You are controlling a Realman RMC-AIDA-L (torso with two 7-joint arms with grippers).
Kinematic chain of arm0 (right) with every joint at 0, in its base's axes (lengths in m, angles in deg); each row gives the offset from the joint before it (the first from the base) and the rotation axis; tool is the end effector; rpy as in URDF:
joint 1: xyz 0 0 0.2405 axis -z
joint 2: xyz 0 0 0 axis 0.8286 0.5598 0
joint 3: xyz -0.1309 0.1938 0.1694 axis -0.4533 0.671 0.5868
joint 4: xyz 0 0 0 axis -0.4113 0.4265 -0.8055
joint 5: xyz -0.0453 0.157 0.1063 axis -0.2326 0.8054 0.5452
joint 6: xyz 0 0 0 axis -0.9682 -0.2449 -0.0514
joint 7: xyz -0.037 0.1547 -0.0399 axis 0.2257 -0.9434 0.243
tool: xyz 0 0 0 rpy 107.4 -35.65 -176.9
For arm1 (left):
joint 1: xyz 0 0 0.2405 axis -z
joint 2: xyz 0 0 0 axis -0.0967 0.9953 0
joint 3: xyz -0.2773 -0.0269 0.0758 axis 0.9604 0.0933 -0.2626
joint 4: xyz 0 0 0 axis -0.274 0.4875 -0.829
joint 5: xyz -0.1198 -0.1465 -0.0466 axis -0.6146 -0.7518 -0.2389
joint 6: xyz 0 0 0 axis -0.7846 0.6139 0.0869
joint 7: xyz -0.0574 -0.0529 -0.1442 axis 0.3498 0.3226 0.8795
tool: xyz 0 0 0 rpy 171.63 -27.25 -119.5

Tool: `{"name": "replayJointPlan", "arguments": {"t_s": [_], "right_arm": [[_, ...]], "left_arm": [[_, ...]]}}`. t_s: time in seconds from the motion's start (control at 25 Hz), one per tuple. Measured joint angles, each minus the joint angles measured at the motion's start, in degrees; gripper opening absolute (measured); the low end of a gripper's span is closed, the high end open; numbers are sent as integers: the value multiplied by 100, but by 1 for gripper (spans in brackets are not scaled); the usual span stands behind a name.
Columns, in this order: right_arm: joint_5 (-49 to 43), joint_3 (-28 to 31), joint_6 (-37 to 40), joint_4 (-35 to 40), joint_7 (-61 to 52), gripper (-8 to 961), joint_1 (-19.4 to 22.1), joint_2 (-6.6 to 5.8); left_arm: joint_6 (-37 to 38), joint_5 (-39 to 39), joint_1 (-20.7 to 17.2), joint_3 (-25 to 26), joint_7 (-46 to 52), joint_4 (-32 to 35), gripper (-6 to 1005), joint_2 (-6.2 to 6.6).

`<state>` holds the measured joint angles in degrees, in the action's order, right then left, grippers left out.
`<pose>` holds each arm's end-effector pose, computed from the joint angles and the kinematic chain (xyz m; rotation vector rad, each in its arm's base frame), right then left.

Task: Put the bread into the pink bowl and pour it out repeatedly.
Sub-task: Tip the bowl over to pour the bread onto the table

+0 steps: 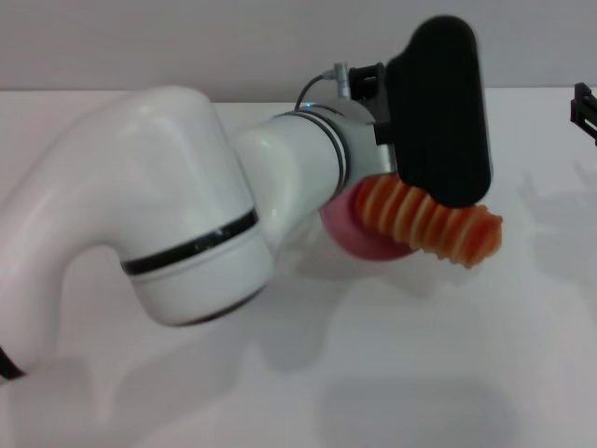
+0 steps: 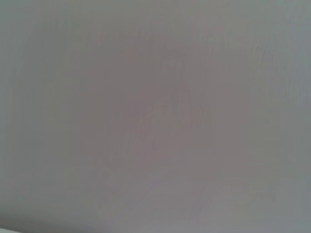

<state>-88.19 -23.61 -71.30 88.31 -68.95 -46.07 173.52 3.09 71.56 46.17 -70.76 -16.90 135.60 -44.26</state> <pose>0.2488 0.3014 0.0312 -1.6909 0.6634 0.2007 -0.0774 0.3751 -0.1290 -2.2603 0.4749 0.3023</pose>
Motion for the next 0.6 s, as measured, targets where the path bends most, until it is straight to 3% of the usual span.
{"name": "replayJointPlan", "arguments": {"t_s": [0.2,0.36,0.44,0.52,0.6], "right_arm": [[-4,-8,-55,0,0,762,-8,0],[-6,-50,-119,18,0,763,-19,0],[-7,-77,-131,26,0,763,-32,0],[-7,-108,-166,33,-7,763,-65,0],[-7,-123,-180,33,-13,762,-76,0]], "left_arm": [[263,640,-135,-417,16,-12,46,-4],[285,745,-151,-465,22,-13,46,-5],[362,1019,-193,-555,36,-27,46,-5],[509,1796,-288,-719,272,-65,46,-5],[509,1796,-288,-719,272,-65,46,-5]]}}
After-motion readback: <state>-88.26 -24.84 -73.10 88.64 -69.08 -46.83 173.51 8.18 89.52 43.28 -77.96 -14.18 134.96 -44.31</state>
